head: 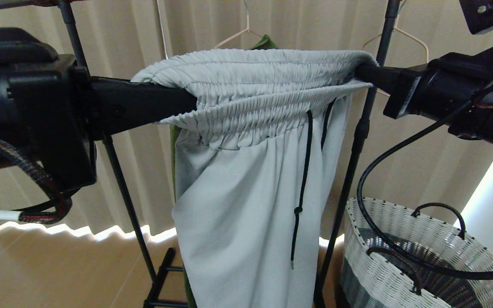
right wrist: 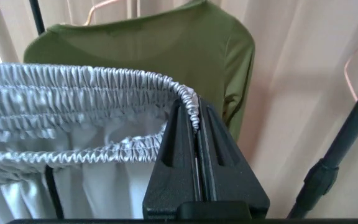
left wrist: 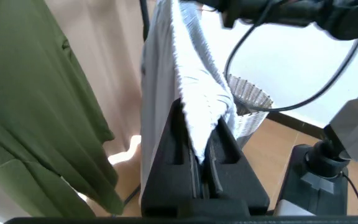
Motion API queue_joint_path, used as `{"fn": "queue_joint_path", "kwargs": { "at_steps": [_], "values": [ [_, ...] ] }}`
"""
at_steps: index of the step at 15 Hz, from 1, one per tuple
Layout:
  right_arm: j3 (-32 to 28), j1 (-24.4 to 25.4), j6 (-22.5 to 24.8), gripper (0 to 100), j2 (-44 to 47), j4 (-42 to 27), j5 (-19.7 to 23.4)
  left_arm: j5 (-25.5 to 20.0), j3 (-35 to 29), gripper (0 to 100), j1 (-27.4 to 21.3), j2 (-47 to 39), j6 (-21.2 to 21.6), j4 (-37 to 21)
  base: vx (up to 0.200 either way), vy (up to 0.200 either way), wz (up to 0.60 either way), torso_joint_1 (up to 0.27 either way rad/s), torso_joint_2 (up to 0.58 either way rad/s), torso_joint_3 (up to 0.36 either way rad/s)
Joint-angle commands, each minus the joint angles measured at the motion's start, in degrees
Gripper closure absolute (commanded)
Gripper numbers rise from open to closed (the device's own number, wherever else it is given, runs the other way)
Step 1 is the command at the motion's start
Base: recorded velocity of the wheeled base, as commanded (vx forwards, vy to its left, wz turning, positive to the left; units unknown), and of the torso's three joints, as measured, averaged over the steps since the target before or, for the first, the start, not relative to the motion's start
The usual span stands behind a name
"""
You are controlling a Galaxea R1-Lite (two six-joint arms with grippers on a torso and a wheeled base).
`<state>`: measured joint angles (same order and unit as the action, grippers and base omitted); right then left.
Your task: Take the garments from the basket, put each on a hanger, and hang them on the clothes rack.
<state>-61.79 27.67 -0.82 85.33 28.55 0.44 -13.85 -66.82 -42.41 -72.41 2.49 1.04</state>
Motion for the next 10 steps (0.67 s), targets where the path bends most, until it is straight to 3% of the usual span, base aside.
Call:
{"fn": "queue_joint_path", "kwargs": {
  "at_steps": [1,4,5,7,9,10],
  "values": [
    [0.4,0.0,0.2,100,0.0,-0.2,-0.4,0.0,0.2,100,0.0,0.2,0.0,0.0,0.0,0.0,0.0,0.0,0.0,0.0],
    [0.1,-0.1,0.4,100,-2.1,-0.9,-0.5,0.5,-0.9,100,1.9,-0.8,0.1,0.1,0.0,0.0,0.0,0.0,0.0,0.0],
    [-0.2,-0.3,0.8,100,-3.7,-2.0,-0.6,2.4,-2.3,100,4.8,-3.1,1.1,0.1,0.0,0.0,0.0,0.0,0.0,0.0],
    [-1.1,-0.8,3.0,100,-7.6,-5.6,-0.6,11.4,-6.7,100,6.5,-8.4,2.5,0.5,0.0,0.0,0.0,0.0,0.0,0.0],
    [-1.8,-0.8,3.4,100,-10.9,-10.5,-0.5,17.4,-10.6,100,6.6,-12.8,2.1,2.5,0.0,0.0,0.0,0.0,0.0,0.0],
    [-1.5,-0.8,3.4,100,-11.5,-11.6,-0.5,17.9,-11.1,100,6.6,-13.4,2.1,3.4,0.0,0.0,0.0,0.0,0.0,0.0]
  ]
}}
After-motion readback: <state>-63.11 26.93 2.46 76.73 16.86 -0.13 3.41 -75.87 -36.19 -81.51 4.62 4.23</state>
